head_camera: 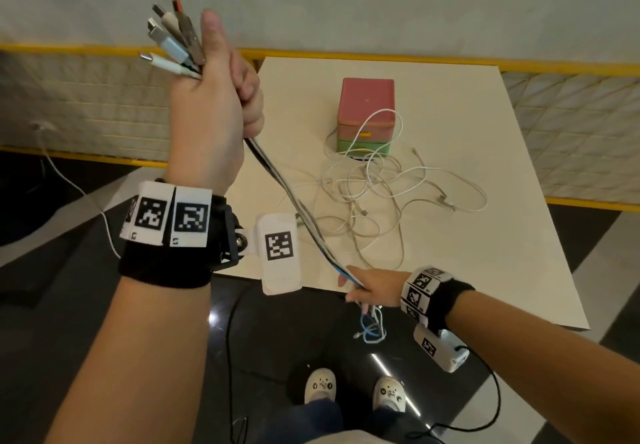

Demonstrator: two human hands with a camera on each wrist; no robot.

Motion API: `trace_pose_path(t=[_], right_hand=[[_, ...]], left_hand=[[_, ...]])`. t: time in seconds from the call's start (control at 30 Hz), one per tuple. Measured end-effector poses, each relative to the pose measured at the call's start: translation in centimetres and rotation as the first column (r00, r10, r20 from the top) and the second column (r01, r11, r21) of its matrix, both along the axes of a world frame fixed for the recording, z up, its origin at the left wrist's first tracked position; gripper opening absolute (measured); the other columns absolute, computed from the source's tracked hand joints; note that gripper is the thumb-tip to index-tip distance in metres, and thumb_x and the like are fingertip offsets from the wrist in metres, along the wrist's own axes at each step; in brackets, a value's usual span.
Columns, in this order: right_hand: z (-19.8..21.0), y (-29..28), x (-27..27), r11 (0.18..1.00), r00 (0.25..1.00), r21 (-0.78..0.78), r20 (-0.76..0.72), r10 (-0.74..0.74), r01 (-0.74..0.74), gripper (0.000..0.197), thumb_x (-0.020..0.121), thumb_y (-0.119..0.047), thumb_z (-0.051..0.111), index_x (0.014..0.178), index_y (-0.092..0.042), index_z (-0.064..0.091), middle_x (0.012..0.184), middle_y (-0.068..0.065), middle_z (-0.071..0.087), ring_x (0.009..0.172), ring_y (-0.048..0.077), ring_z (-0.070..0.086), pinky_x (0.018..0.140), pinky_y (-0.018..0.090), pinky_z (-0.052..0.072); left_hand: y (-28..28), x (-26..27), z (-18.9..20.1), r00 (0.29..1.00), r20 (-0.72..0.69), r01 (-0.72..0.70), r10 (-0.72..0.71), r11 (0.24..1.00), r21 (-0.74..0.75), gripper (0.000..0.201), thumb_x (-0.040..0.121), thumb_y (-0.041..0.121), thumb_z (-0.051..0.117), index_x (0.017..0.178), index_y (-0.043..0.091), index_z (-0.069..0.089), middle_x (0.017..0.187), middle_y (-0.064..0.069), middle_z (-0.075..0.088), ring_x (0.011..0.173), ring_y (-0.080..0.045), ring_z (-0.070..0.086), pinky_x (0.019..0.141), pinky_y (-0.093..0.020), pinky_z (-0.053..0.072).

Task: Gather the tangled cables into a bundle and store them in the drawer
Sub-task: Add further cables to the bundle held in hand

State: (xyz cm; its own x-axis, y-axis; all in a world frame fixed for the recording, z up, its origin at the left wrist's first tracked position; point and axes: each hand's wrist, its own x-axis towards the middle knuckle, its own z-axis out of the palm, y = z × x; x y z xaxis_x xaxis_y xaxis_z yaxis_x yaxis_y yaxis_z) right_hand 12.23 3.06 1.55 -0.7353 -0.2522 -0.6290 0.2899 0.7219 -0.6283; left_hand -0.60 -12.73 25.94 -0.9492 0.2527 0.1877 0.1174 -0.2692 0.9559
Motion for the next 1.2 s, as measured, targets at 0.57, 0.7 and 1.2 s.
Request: trace_pose_path(t=[0.57, 0.7, 1.2], right_hand=[[-0.9, -0.1, -12.4, 0.865, 0.97, 0.5, -0.193, 0.144, -0.029, 0.039, 0.093, -0.018, 0.047, 0.131, -0.008, 0.048, 0.141, 0.014, 0.037, 0.128, 0.031, 0.038, 0.107, 0.038, 0.033], [-1.6, 0.4, -12.3, 0.913, 0.955, 0.383, -0.295, -0.022, 0.14, 0.035, 0.089, -0.008, 0.05, 0.123, -0.002, 0.055, 0.129, 0.019, 0.049, 0.118, 0.034, 0.049, 0.099, 0.039, 0.042], [8.7, 4.4, -7.5, 0.583, 0.5, -0.615, -0.328, -0.801, 0.531, 0.013, 0.097, -0.006, 0.044, 0.099, -0.012, 0.055, 0.083, 0.007, 0.058, 0.074, 0.018, 0.069, 0.046, 0.027, 0.052]], left_hand=[[2.4, -1.1, -9.2, 0.949, 0.31, 0.158, -0.06, 0.94, -0.301, 0.052, 0.102, 0.044, 0.04, 0.059, 0.016, 0.045, 0.041, 0.008, 0.024, 0.035, -0.008, 0.017, 0.041, -0.02, 0.01], [2.6, -1.5, -9.9, 0.932, 0.36, 0.069, 0.036, 0.959, -0.274, 0.056, 0.099, 0.048, 0.047, 0.052, 0.022, 0.03, 0.043, 0.007, 0.023, 0.038, -0.01, 0.017, 0.043, -0.023, 0.01], [4.3, -2.0, -10.3, 0.957, 0.291, 0.015, -0.004, 0.999, -0.033, 0.046, 0.106, 0.04, 0.03, 0.103, 0.012, 0.066, 0.042, 0.013, 0.028, 0.033, -0.002, 0.021, 0.035, -0.016, 0.016]])
